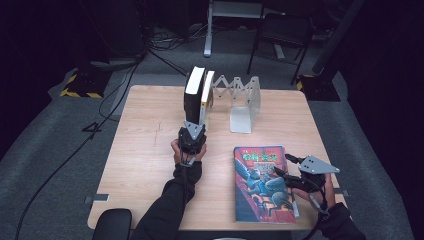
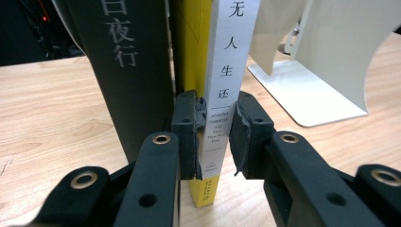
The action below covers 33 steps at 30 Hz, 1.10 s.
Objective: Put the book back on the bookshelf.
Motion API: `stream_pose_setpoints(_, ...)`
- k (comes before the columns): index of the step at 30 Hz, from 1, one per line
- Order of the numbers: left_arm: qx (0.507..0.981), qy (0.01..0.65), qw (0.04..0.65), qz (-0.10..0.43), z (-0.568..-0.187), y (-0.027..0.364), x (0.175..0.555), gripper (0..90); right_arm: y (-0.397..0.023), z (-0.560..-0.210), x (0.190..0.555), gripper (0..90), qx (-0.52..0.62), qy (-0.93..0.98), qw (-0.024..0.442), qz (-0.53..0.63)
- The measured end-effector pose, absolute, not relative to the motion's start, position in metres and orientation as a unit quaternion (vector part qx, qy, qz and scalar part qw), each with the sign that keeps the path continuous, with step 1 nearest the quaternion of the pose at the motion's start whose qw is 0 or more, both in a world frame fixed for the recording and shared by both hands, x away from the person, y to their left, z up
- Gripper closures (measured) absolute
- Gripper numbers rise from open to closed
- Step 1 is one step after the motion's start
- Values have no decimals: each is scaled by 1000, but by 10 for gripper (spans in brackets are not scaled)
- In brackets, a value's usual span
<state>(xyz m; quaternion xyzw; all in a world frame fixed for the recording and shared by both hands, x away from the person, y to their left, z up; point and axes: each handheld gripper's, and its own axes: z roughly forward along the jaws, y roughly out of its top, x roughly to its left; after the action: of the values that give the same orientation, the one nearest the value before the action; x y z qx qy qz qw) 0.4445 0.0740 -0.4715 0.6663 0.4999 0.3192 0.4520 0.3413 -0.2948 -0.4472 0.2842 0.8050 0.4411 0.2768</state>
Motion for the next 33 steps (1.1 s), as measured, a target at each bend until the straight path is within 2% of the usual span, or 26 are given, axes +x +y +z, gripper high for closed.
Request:
stream_pose_setpoints(13,661,511,444,325,-469,71,462,741,-296,-447,342,378,286,806,280,436)
stream_pose_setpoints(17,656,512,457,313,-469,73,459,727,-298,-447,342,378,288,805,279,437)
stream_pose_setpoints(22,661,487,467,329,-464,72,444,696,-298,-447,342,378,288,805,279,437)
stream_pose_setpoints(26,667,477,470,328,-470,71,430,732,-296,-447,342,386,287,806,280,435)
stream_pose_setpoints(27,667,477,470,328,-470,71,430,769,-296,-447,342,386,287,806,280,435)
stream_pose_setpoints(33,683,463,457,333,-469,67,433,815,-295,-448,342,386,286,809,279,431)
